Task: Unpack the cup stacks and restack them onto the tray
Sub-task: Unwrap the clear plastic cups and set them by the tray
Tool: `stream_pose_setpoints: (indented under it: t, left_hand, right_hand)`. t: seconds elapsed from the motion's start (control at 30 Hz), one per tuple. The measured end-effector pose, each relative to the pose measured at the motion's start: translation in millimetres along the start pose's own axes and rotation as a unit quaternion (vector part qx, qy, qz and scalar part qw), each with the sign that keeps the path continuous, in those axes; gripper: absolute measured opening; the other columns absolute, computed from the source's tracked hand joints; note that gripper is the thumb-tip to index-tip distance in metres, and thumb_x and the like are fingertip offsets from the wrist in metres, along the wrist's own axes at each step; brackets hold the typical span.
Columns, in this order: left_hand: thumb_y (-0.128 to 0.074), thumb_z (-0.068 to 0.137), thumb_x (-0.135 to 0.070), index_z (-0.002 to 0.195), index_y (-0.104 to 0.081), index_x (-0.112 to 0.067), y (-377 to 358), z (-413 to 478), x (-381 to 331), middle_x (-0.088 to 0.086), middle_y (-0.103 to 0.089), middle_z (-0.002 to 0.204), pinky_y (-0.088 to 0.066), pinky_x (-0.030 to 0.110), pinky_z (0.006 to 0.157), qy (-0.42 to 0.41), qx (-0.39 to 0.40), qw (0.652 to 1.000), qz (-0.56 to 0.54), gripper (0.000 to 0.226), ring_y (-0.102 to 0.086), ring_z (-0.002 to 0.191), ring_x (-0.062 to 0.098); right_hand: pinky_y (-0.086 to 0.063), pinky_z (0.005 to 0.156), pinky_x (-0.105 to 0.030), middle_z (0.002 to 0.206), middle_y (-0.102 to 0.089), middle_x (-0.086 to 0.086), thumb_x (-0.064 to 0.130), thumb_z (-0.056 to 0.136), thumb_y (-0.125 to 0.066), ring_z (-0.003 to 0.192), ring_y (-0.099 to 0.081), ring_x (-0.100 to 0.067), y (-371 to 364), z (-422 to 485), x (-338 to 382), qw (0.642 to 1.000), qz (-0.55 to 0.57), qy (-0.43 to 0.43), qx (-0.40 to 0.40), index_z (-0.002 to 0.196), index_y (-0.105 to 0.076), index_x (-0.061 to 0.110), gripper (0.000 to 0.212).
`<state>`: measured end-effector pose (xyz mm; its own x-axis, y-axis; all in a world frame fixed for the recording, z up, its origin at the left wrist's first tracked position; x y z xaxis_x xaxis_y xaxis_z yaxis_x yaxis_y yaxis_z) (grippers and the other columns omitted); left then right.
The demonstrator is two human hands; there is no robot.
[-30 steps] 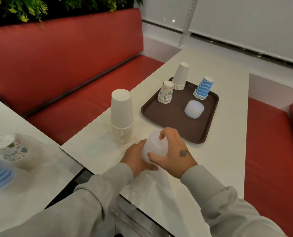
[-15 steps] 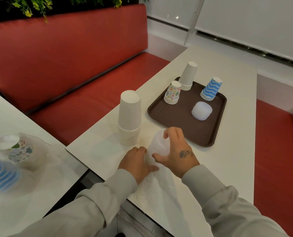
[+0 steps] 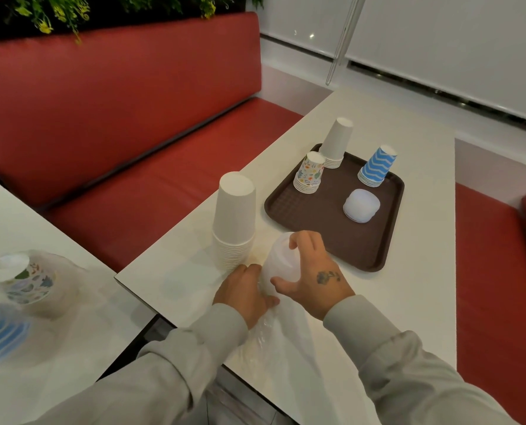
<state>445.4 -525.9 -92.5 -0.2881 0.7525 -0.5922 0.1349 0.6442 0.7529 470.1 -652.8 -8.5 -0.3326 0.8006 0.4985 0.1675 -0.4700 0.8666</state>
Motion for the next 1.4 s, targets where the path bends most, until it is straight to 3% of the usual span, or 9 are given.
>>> stream_pose_setpoints:
  t: [0.17,0.3,0.6,0.77,0.93,1.07,1.2,1.3,1.4]
  left_hand:
    - [-0.079,0.080,-0.044,0.150,-0.038,-0.024,8.0,-0.6,7.9,-0.002,-0.043,0.152,-0.035,0.033,0.112,0.005,0.002,0.999,-0.037,0.084,-0.041,0.140,0.022]
    - [-0.083,0.075,-0.044,0.144,-0.046,-0.026,23.1,-5.6,14.0,-0.004,-0.050,0.147,-0.041,0.033,0.109,0.008,-0.014,0.998,-0.059,0.080,-0.048,0.134,0.020]
    - [-0.082,0.073,-0.049,0.118,-0.057,-0.031,56.9,-49.7,7.1,-0.004,-0.061,0.122,-0.047,0.028,0.085,0.006,-0.070,0.991,-0.110,0.054,-0.056,0.105,0.016]
    - [-0.082,0.075,-0.050,0.108,-0.057,-0.032,65.0,-94.0,0.5,-0.001,-0.062,0.113,-0.050,0.029,0.077,0.032,-0.115,0.975,-0.187,0.046,-0.058,0.100,0.020]
    - [-0.080,0.078,-0.048,0.103,-0.058,-0.027,50.4,-156.0,-12.4,0.000,-0.060,0.117,-0.036,0.009,0.049,0.054,-0.164,0.948,-0.267,0.039,-0.054,0.108,0.019]
    - [-0.075,0.081,-0.052,0.098,-0.061,-0.026,18.8,-200.7,-20.6,-0.002,-0.062,0.118,-0.042,0.026,0.080,0.055,-0.180,0.917,-0.351,0.035,-0.055,0.110,0.017]
    - [-0.068,0.085,-0.057,0.099,-0.066,-0.018,-27.2,-239.1,-16.6,0.001,-0.069,0.091,-0.047,0.032,0.079,0.108,-0.137,0.891,-0.419,0.042,-0.064,0.091,0.019]
    - [-0.056,0.091,-0.062,0.094,-0.071,-0.014,-52.2,-260.7,-15.6,0.001,-0.068,0.091,-0.050,0.032,0.081,0.139,-0.071,0.910,-0.385,0.050,-0.064,0.088,0.017]
    - [-0.041,0.093,-0.071,0.071,-0.063,-0.022,-69.0,-272.2,-11.4,0.002,-0.066,0.094,-0.050,0.034,0.092,0.144,-0.020,0.935,-0.324,0.057,-0.062,0.088,0.019]
  right_hand:
    - [-0.037,0.087,-0.020,0.148,-0.026,0.002,0.039,0.079,-0.081,0.114,-0.052,-0.028,1.1,-0.1,0.7,1.000,-0.003,-0.019,0.011,0.120,-0.034,0.025,0.064]
    - [-0.031,0.103,-0.023,0.166,-0.004,0.001,0.041,0.075,-0.085,0.146,-0.031,-0.026,6.1,-4.0,-0.8,0.999,0.031,-0.040,0.014,0.129,-0.032,0.028,0.077]
    - [-0.018,0.123,-0.049,0.166,-0.014,-0.001,0.053,0.077,-0.074,0.154,-0.005,-0.020,43.1,-44.6,16.7,0.996,0.006,0.042,-0.079,0.143,-0.037,0.030,0.079]
    - [-0.031,0.112,-0.048,0.150,-0.042,-0.005,0.054,0.079,-0.059,0.143,-0.031,-0.024,58.6,-93.6,33.2,0.983,-0.005,0.125,-0.136,0.132,-0.051,0.022,0.063]
    - [-0.050,0.089,-0.035,0.123,-0.053,0.008,0.045,0.084,-0.064,0.108,-0.055,-0.013,49.1,-161.8,41.0,0.976,0.041,0.200,-0.081,0.120,-0.056,0.022,0.044]
    - [-0.047,0.073,-0.017,0.119,-0.046,0.020,0.041,0.086,-0.073,0.091,-0.057,-0.005,15.5,-215.4,35.2,0.976,0.094,0.193,0.032,0.119,-0.050,0.031,0.041]
    - [-0.043,0.069,-0.011,0.104,-0.045,0.023,0.027,0.087,-0.074,0.080,-0.056,-0.004,-11.8,-258.5,29.9,0.971,0.145,0.176,0.072,0.107,-0.049,0.029,0.032]
    - [-0.040,0.067,-0.015,0.094,-0.044,0.023,0.016,0.089,-0.069,0.078,-0.053,-0.001,-22.9,-280.1,23.1,0.974,0.137,0.170,0.067,0.111,-0.055,0.022,0.026]
    - [-0.041,0.066,-0.013,0.089,-0.047,0.017,0.013,0.089,-0.067,0.078,-0.052,-0.008,-30.6,-293.5,18.4,0.974,0.130,0.175,0.065,0.104,-0.052,0.036,0.032]
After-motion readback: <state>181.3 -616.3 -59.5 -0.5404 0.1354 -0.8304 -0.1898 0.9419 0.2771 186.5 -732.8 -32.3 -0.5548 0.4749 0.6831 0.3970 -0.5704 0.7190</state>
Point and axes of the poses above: each hand's wrist, its own z-axis towards the middle knuckle, its own y-axis out of the back of the hand, x = y × z, the point moved 8 cm from there along z, towards the middle knuckle
